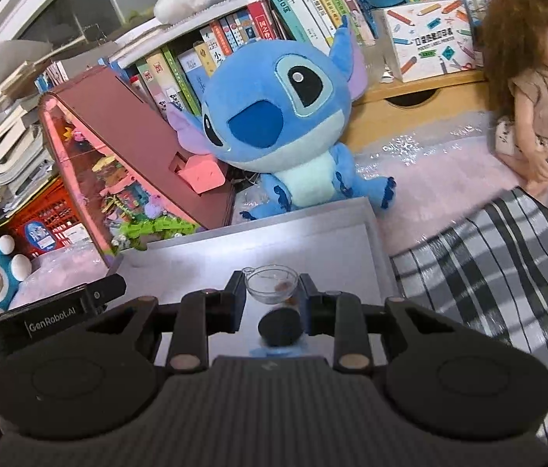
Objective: Organize rigid objects
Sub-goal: 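Lower both items into the white box and open both tools to release them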
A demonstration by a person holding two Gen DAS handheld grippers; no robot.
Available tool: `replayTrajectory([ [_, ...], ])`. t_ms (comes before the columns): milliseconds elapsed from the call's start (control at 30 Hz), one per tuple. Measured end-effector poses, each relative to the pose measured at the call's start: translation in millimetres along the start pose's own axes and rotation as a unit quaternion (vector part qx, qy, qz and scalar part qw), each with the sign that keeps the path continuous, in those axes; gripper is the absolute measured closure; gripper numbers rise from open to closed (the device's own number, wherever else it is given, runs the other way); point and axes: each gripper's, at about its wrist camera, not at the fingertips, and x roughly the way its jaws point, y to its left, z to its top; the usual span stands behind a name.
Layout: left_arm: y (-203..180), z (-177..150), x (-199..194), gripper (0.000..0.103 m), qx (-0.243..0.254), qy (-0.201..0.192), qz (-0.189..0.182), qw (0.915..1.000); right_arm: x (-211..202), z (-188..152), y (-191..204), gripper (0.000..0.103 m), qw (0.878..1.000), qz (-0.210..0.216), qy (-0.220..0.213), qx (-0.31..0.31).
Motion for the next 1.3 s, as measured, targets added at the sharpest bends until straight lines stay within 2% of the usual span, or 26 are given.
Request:
replayTrajectory([
  [267, 1, 0, 22, 0.061, 0.002, 0.025, 0.006, 0.9997, 23, 1, 5, 0.069, 1.0, -0.018, 0.006, -0.02],
  [633, -1, -1, 45, 0.061, 0.01, 0.029, 0.014, 0.9994, 42, 8, 10, 0.069, 0.998, -0.03, 0.01, -0.055],
  [833, -1, -7, 47, 0.061, 0.029, 0.029, 0.011, 0.9991, 51, 8, 7, 0.069, 0.997, -0.041, 0.008, -0.062],
  [1300, -1, -8, 47, 0.06, 0.032, 0.032, 0.011, 0.9989, 64, 4, 4, 0.069, 0.997, -0.05, 0.023, -0.055],
])
